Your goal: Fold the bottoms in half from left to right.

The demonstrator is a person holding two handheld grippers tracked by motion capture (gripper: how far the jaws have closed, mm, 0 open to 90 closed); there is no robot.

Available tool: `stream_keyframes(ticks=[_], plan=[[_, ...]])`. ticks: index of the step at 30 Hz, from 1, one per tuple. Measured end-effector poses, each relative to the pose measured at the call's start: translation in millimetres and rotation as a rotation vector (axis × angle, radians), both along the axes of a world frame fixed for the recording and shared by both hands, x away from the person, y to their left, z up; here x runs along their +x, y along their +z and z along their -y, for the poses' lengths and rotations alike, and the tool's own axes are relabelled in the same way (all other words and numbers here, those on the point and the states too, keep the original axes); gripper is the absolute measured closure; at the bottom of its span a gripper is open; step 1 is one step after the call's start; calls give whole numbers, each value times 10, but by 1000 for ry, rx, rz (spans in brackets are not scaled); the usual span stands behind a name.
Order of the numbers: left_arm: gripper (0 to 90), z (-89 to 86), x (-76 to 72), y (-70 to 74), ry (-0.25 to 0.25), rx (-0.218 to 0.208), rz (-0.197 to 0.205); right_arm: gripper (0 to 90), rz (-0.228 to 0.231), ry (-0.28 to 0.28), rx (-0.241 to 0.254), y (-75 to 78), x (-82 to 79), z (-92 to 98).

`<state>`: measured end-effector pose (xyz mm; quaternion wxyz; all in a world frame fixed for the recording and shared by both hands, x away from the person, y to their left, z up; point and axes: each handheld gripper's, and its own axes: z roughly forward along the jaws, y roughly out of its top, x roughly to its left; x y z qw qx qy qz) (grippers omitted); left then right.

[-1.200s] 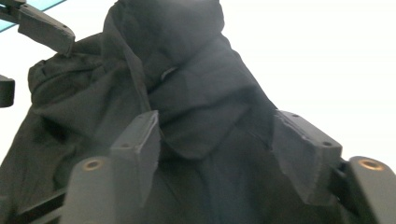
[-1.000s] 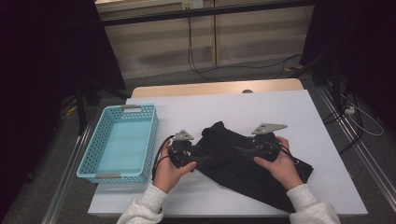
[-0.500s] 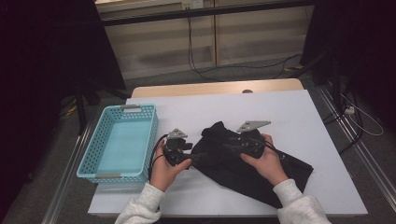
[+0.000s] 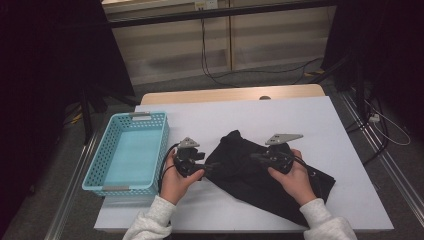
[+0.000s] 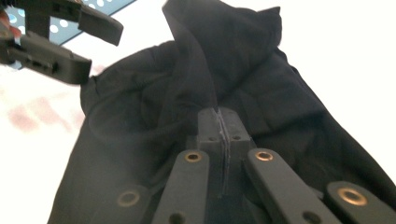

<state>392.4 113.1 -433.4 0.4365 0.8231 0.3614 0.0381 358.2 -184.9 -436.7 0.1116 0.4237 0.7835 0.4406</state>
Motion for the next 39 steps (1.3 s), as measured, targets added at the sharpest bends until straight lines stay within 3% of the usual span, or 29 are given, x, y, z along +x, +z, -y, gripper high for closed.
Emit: stream_keyframes(ticks=[6,15,23,28,33,39], plan=[[227,8,8,-20,1,8,-1,870,-8,0,-15,-90,-132,62],[227,14,14,-24,-5,9,0,612,27,-24,-56,-59,-138,16],[227,13,8,-19,0,7,-2,479,36,-30,-60,17,-81,-21],[227,27,4,-29,-7,21,0,448,45,-72,-72,47,-10,24],[227,13,19,-25,-3,25,8,454,61,-126,-84,92,163,98],[238,-13,33,-49,14,37,6,532,41,-158,-104,46,406,130]])
